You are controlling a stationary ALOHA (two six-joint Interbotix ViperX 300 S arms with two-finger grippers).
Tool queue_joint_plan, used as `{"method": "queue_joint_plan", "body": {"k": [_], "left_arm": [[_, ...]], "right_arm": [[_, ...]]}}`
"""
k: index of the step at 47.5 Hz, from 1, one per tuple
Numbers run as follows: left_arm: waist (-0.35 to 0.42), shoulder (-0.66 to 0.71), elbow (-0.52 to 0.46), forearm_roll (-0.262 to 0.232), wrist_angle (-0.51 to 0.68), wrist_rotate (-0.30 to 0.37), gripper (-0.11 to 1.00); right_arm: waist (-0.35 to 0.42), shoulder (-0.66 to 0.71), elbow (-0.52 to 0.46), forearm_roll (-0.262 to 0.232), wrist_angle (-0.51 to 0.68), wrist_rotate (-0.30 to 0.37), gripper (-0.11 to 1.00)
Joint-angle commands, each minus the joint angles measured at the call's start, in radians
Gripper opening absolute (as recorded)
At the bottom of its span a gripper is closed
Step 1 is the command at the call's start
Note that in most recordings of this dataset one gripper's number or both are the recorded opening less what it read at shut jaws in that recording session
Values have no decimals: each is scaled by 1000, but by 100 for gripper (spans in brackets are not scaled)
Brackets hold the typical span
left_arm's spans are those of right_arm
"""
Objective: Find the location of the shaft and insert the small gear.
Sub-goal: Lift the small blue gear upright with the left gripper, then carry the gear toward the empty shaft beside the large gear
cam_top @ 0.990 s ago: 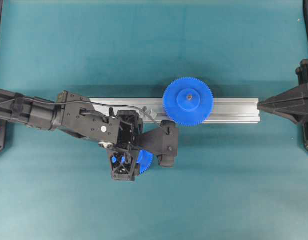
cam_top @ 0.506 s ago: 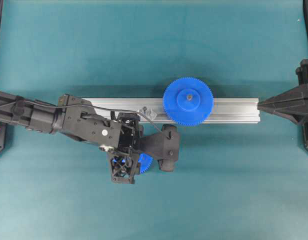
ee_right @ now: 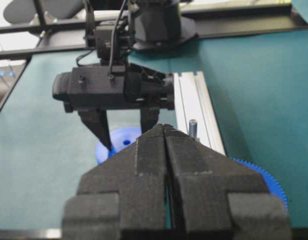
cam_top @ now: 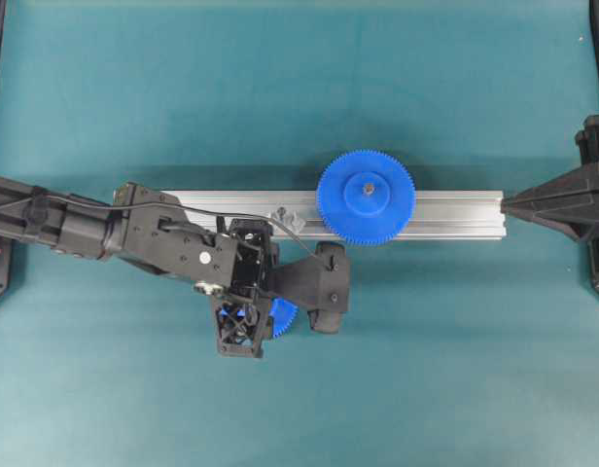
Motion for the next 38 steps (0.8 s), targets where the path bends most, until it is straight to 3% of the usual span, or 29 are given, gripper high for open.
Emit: {"method": "queue_joint_plan", "body": {"k": [1,15,38], "left_arm": [[-6,-20,-25,0,-5,0,63],[-6,-40,-63,2,9,0,63],[-6,-61,-178,2,178,58,63]], "right_arm": [[-2,6,-11,0,-5,11,-3],[-3,6,-9,0,-5,11,-3],[-3,6,-9,0,-5,11,-3]]}}
